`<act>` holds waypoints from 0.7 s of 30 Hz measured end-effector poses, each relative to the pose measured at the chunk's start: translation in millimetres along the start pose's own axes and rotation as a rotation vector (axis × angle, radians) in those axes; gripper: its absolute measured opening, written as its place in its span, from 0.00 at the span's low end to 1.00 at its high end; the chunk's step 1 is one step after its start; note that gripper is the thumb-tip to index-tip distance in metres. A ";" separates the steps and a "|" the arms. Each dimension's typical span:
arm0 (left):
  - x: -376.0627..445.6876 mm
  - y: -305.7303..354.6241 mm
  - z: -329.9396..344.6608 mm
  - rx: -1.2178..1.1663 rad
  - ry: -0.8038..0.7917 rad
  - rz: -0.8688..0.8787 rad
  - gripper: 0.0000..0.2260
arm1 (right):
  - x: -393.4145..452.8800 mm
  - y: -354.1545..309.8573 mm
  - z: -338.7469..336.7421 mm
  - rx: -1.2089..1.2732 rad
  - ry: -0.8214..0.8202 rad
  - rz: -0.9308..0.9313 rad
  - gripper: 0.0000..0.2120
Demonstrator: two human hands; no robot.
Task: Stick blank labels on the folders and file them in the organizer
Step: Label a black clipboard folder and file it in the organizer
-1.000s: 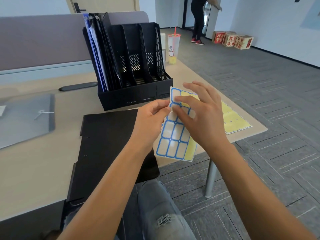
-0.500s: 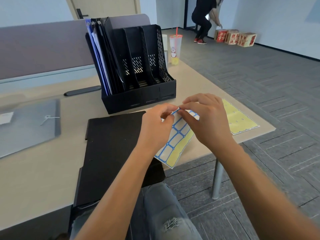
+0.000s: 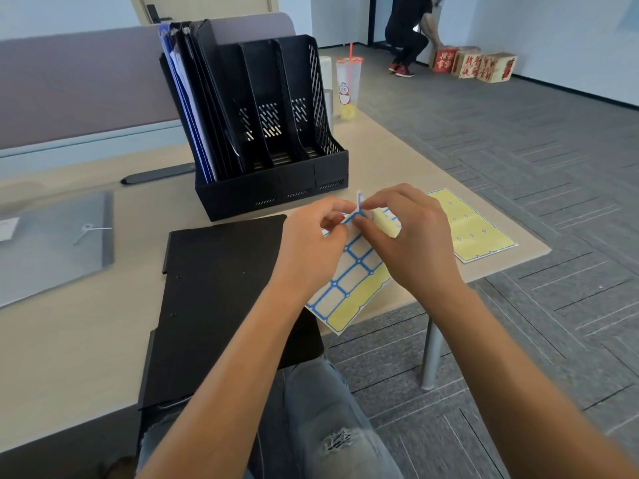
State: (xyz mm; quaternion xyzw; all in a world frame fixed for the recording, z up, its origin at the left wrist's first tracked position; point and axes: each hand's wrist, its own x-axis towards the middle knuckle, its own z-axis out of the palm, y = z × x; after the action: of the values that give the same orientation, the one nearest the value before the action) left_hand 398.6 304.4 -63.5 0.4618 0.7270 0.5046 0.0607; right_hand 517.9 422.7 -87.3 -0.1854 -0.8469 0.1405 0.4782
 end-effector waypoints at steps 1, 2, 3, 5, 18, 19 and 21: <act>0.0 1.5 -0.3 -0.009 0.000 -0.002 0.10 | 0.3 0.2 -0.5 -0.004 0.000 0.006 0.05; -0.1 2.5 -0.4 -0.010 -0.002 0.000 0.10 | 0.4 0.5 -0.6 -0.007 0.001 0.007 0.05; -0.2 3.3 -0.5 -0.006 -0.007 0.006 0.10 | 0.8 1.0 -0.8 -0.007 0.001 0.004 0.05; -0.1 3.9 -0.5 0.013 -0.020 0.013 0.10 | 2.3 2.8 -0.8 0.007 -0.006 -0.008 0.04; 1.4 -0.3 -2.0 0.082 -0.025 0.036 0.13 | -1.5 1.5 -0.5 0.082 -0.046 0.042 0.02; 1.4 -1.1 -2.4 0.083 -0.026 0.034 0.13 | -1.4 0.5 -0.9 0.114 -0.052 0.066 0.02; 1.4 -2.4 -3.8 0.091 -0.028 0.033 0.13 | -1.5 -1.7 -2.1 0.181 -0.069 0.112 0.02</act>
State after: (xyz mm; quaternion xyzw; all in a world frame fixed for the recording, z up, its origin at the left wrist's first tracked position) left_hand 394.2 302.7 -63.1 0.4830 0.7405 0.4655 0.0414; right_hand 520.1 420.6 -86.7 -0.1834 -0.8352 0.2490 0.4548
